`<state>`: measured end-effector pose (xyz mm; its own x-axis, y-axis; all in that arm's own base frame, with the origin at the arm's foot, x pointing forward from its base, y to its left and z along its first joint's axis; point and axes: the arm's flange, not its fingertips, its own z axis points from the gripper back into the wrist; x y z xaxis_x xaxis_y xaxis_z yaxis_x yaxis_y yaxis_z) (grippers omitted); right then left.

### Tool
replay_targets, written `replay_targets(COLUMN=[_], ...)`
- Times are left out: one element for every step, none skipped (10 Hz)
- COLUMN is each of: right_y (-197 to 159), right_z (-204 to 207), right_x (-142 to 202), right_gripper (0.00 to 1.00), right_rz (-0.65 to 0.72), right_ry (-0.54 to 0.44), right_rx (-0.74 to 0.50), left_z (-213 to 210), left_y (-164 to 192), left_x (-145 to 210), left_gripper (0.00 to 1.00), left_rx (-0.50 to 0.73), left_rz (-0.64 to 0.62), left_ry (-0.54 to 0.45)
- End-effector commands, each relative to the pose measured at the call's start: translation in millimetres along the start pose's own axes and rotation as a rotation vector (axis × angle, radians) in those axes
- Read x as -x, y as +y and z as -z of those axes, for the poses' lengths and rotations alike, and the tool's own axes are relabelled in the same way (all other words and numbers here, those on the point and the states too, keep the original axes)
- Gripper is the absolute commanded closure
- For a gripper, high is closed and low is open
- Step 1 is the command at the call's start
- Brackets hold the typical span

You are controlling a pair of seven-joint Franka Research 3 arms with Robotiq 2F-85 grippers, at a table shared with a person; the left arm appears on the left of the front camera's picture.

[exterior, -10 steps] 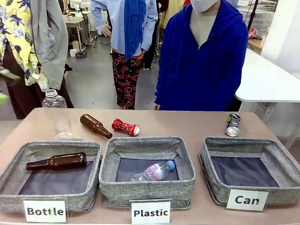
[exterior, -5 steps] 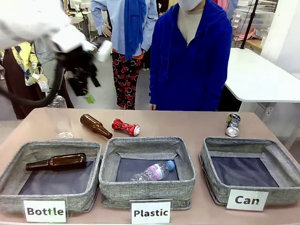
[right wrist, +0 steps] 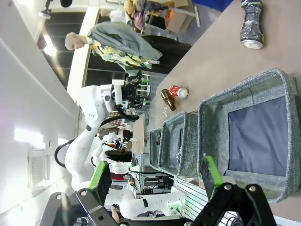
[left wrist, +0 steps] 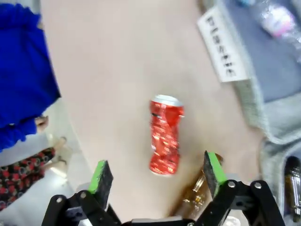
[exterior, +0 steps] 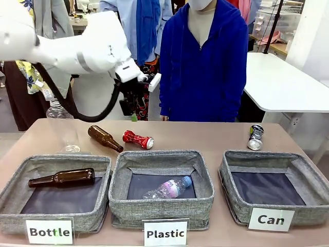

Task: Sort the can waste into the basket.
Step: Pick up the can waste from the table and place it in the right Fabric basket.

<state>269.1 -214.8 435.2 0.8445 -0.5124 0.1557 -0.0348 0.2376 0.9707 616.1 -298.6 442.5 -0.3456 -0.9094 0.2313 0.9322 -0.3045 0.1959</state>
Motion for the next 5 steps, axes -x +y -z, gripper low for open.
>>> replay_targets(right_y=[1,1,1,1,1], right_z=[0,0,0,0,0], right_x=[-2,-2,-2,-2,-2], right_gripper=[0.0,0.0,0.0,0.0,0.0], right_rz=[-0.026,-0.026,-0.026,-0.026,-0.026], right_ry=[-0.014,-0.014,-0.014,-0.014,-0.014], right_rx=[-0.024,-0.024,-0.024,-0.024,-0.024], left_z=[18,26,38,52,63], left_y=[8,3,-2,-7,-12], left_x=[9,11,12,13,10], left_gripper=[0.0,0.0,0.0,0.0,0.0], left_rx=[-0.079,-0.097,-0.118,-0.15,-0.176], left_rz=[0.057,0.069,0.066,0.078,0.064], left_ry=[-0.006,0.0,0.029,0.058,0.106])
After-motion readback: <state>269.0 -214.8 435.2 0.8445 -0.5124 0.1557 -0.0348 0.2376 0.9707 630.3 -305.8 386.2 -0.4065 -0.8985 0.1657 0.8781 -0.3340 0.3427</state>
